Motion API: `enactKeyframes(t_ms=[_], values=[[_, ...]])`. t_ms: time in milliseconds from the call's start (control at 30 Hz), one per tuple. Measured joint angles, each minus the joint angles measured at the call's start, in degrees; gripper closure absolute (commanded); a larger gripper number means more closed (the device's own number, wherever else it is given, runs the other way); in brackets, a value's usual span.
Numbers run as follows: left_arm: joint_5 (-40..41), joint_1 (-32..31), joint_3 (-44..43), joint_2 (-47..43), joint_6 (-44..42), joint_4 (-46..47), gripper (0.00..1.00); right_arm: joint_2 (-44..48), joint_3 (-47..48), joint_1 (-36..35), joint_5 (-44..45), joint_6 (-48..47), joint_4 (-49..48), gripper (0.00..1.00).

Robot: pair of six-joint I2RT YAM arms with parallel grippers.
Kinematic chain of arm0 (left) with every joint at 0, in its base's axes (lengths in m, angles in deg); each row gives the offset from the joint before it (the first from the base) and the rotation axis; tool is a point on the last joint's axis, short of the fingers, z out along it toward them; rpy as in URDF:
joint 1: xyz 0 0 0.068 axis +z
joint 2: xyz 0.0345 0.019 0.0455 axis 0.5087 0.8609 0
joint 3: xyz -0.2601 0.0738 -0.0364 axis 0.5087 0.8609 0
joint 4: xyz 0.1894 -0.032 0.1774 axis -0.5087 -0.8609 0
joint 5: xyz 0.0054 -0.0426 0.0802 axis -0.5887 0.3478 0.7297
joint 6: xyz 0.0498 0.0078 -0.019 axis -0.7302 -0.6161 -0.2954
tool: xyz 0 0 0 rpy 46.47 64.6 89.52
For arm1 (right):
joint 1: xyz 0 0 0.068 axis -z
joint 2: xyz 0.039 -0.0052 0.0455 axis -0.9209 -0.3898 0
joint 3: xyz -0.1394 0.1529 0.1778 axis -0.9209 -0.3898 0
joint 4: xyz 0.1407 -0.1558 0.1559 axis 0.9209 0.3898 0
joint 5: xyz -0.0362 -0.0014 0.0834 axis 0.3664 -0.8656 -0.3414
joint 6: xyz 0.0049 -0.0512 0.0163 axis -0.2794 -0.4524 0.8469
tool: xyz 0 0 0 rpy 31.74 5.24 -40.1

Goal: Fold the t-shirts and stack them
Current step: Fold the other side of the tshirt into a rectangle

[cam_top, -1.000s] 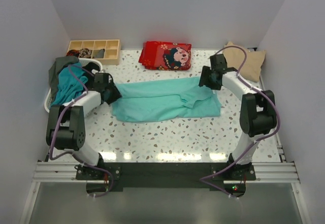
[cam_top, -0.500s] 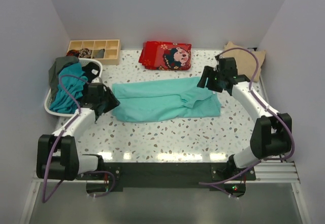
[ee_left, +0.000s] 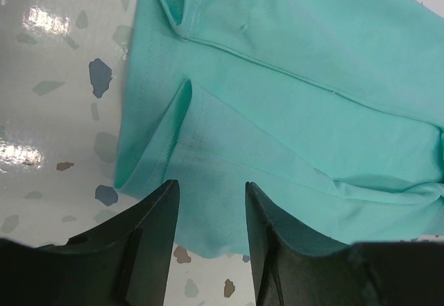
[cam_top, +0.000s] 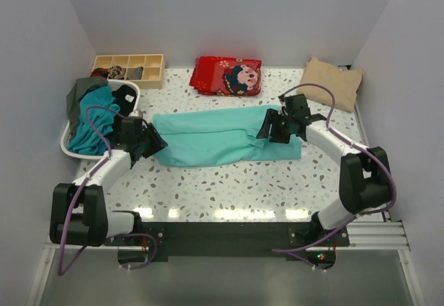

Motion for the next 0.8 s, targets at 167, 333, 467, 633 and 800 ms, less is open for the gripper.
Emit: enactKeyframes(t_ms=[167, 333, 467, 633, 800], values=[[-0.2, 0.0, 0.0, 0.0, 0.0, 0.0, 0.52, -3.5, 0.0, -0.7, -0.2, 0.4, -1.1, 0.62], [-0.2, 0.0, 0.0, 0.0, 0.0, 0.0, 0.52, -5.9, 0.1, -0.8, -0.2, 0.3, -2.1, 0.97], [-0.1, 0.0, 0.0, 0.1, 0.0, 0.0, 0.52, -5.9, 1.8, -0.8, -0.5, 0.5, -2.3, 0.99], [-0.1, 0.0, 0.0, 1.1, 0.0, 0.0, 0.52, -7.9, 10.2, -0.9, -0.6, 0.2, 0.3, 0.93], [-0.3, 0.0, 0.0, 2.5, 0.0, 0.1, 0.53, -15.5, 21.7, -1.1, -1.1, -0.9, 2.6, 0.64]])
